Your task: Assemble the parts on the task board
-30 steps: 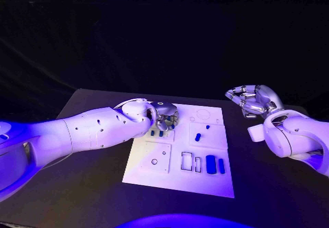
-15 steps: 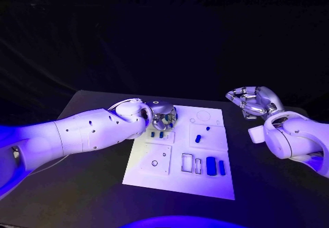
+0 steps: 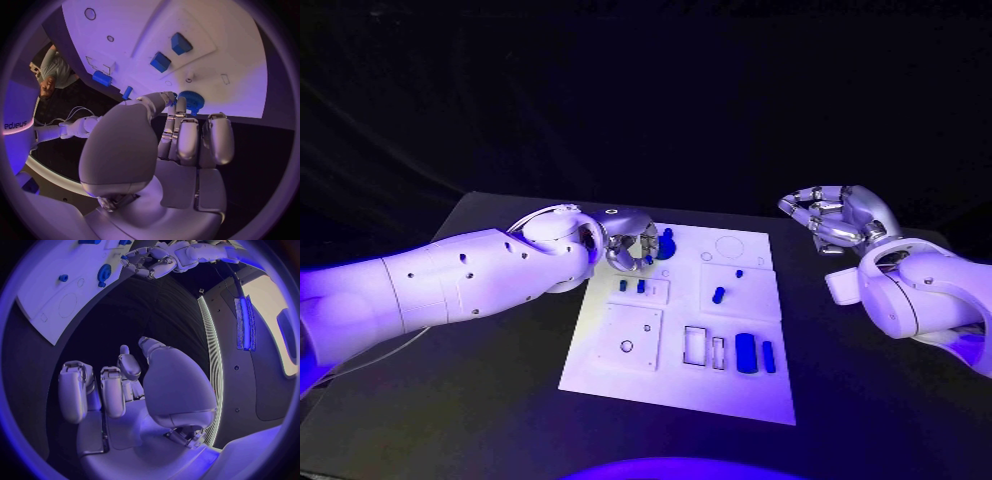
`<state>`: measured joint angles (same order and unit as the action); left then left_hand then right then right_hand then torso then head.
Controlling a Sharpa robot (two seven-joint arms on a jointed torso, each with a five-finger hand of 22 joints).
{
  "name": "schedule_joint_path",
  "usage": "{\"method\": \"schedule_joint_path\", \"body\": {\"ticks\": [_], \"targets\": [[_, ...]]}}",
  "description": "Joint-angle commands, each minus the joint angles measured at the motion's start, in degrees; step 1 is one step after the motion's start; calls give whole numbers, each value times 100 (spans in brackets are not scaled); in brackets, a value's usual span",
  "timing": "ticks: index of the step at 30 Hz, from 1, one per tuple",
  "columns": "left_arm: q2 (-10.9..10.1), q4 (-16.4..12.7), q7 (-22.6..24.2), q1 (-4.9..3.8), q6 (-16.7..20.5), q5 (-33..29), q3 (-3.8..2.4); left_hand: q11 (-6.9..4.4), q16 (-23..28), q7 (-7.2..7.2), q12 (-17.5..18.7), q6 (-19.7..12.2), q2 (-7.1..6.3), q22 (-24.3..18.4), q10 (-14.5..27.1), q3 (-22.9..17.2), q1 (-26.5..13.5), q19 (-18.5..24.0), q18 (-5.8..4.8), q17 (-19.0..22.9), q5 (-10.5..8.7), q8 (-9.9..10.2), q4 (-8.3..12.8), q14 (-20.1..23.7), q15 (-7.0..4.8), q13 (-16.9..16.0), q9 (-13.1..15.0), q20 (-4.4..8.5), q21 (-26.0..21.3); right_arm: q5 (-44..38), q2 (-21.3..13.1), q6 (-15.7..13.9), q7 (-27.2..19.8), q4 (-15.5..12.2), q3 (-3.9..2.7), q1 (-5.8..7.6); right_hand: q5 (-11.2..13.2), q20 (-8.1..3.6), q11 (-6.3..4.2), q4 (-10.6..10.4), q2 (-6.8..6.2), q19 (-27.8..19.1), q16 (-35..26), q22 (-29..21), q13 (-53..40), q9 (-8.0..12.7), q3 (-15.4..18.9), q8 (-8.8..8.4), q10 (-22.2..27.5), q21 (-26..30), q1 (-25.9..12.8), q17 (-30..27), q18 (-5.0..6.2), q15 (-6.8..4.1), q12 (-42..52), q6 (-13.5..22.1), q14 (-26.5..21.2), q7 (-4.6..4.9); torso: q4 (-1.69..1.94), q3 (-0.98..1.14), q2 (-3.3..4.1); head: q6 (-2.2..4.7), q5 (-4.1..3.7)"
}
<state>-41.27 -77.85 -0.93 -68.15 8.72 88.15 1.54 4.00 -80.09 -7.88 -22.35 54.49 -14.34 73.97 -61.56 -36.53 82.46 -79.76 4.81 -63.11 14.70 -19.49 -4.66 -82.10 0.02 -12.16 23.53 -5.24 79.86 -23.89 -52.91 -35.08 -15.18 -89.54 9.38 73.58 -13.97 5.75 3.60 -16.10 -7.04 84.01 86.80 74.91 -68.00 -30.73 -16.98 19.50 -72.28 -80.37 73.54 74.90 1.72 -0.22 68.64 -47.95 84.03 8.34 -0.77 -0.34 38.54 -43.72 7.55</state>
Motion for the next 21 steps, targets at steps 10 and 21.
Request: {"method": "schedule_joint_path", "body": {"ticks": [10, 21], "targets": [[-147, 90, -145, -4, -197, -201, -10, 14, -18, -4, 44, 40, -4, 7, -46, -11, -78, -30, -79, 11, -21, 23, 21, -37, -10, 10, 7, 6, 18, -35, -5, 18, -53, -3, -1, -7, -29, -21, -3, 2, 13, 57, -38, 936, -1, 4, -5, 35, -49, 28, 38, 660, 74, -32, 30, 9, 383, 1, -11, -4, 10, -8, 27], [-82, 212, -160, 2, -321, -224, -7, 14, -10, -3, 57, 50, -2, -1, -56, -7, -96, -26, -77, 38, -22, 26, 15, -30, -10, 14, 7, 6, 13, -35, -2, 18, -55, -5, -1, -9, -29, -21, -3, 2, 13, 57, -38, 936, -1, 4, -5, 35, -49, 28, 38, 660, 74, -32, 30, 9, 383, 1, -16, 7, 11, -22, 31]]}}
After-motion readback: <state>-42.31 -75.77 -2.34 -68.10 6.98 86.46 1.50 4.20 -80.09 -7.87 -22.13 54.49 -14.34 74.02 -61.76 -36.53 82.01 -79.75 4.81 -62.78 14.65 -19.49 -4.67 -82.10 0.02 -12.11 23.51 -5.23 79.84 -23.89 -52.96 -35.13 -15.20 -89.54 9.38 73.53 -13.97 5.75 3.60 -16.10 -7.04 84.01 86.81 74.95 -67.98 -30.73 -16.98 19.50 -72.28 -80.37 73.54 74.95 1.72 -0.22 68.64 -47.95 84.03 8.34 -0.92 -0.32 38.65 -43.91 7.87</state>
